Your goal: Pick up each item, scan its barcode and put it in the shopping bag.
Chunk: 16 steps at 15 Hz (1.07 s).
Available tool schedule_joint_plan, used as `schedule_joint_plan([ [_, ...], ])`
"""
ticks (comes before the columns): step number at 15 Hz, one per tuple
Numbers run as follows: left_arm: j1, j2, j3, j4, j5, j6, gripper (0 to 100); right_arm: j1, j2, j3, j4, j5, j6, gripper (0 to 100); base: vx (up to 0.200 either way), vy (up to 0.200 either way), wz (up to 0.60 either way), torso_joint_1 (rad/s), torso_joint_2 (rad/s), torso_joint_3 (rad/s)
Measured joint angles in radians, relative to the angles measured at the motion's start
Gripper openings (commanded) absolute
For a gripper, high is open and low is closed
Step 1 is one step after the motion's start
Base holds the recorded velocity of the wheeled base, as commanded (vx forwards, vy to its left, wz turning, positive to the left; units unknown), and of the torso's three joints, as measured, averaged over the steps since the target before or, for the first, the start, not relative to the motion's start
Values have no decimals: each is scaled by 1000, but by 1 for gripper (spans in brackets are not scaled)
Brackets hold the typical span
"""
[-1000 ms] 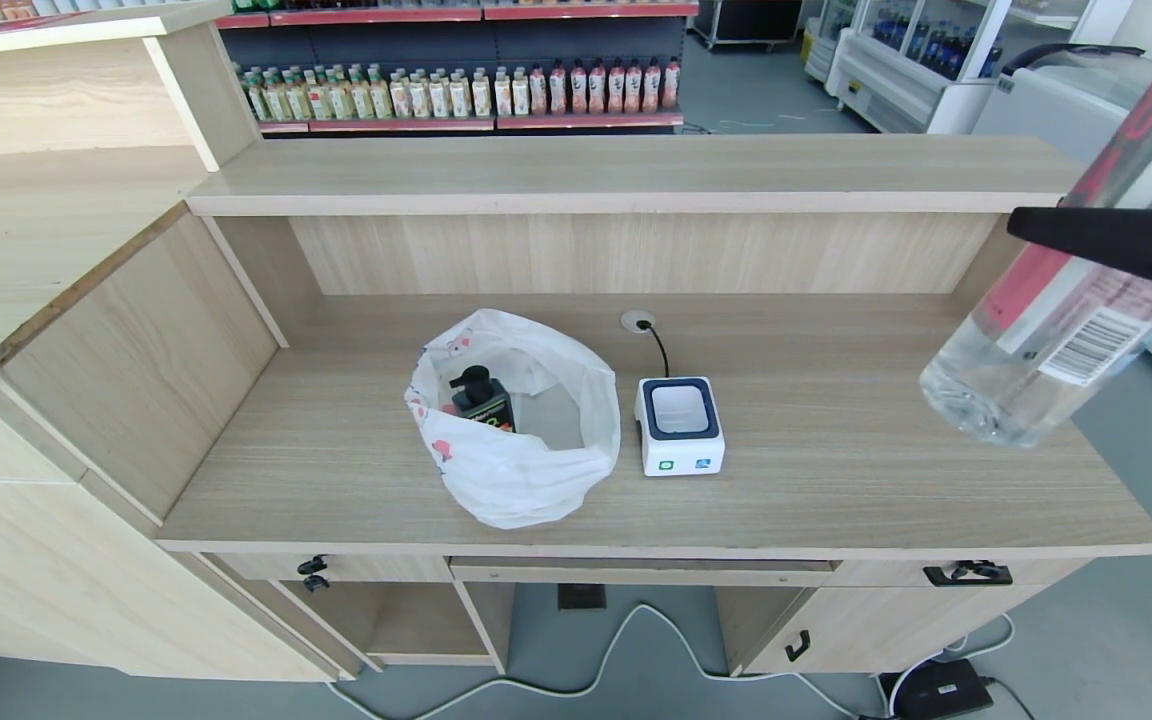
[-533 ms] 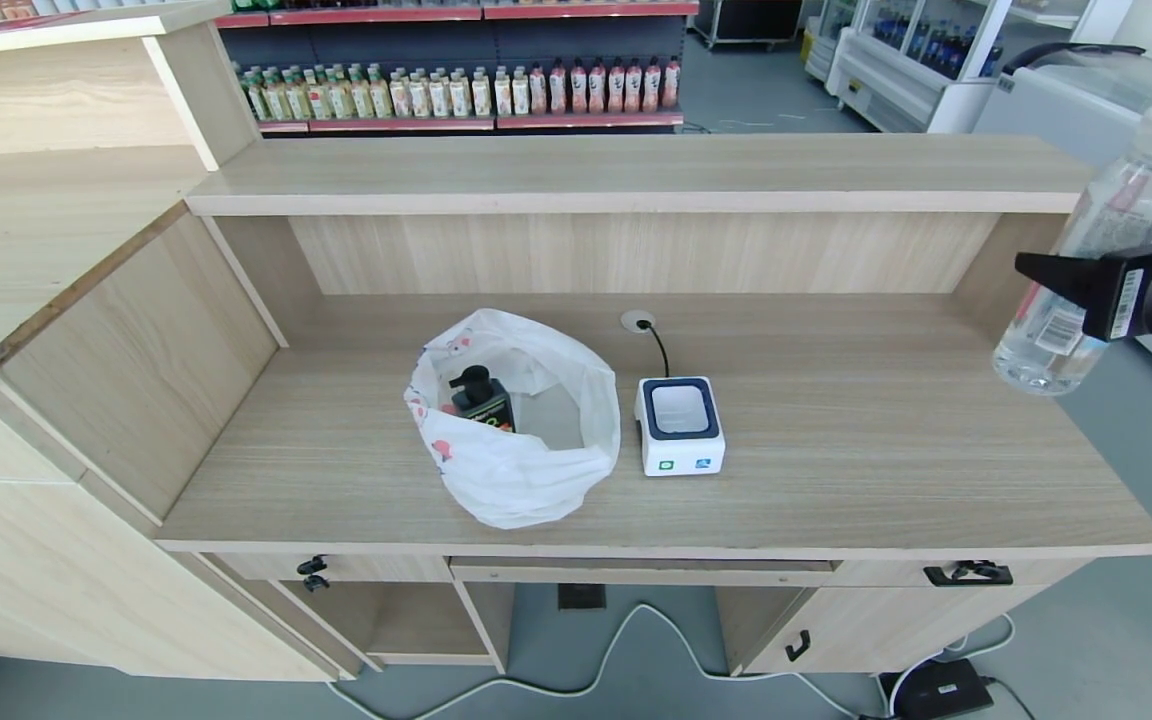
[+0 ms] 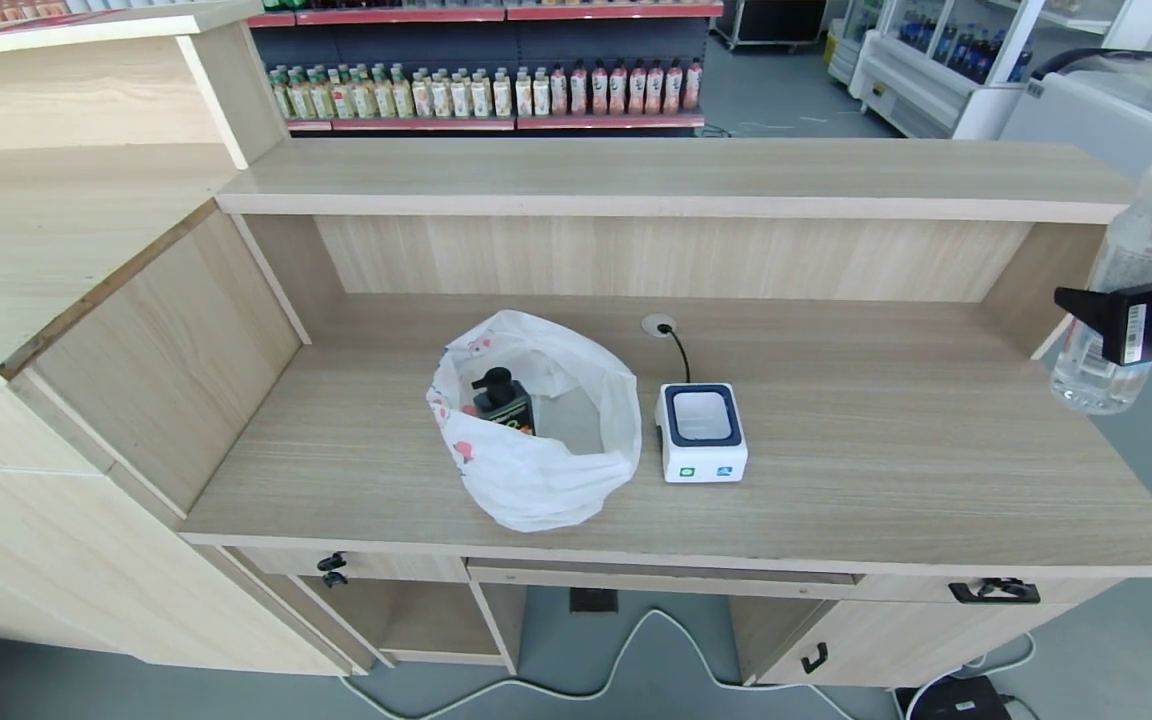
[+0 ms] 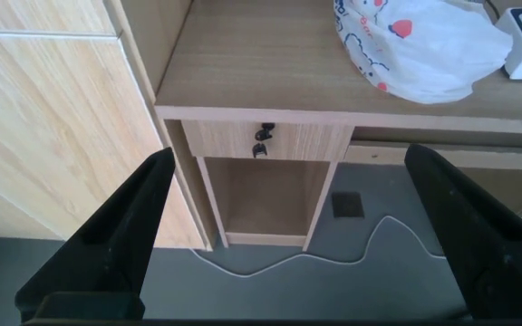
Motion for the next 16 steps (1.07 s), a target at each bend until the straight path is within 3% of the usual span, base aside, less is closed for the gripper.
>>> schedule_joint_plan([
  [4,-1,0,0,0,1,0,100,0,40,4,-58,15,-53,0,0,0,600,1,2,2],
  [6,0,0,0,0,1,0,100,0,82,8,-171,89,-128,0,0,0,600,2,-2,2],
  [11,1,0,0,0,0,0,100,-23,260,3,-435,297,-289,0,0,0,0,0,0,0],
  [16,0,0,0,0,0,0,100,-40,465,-49,-668,391,-342,0,0,0,0,0,0,0],
])
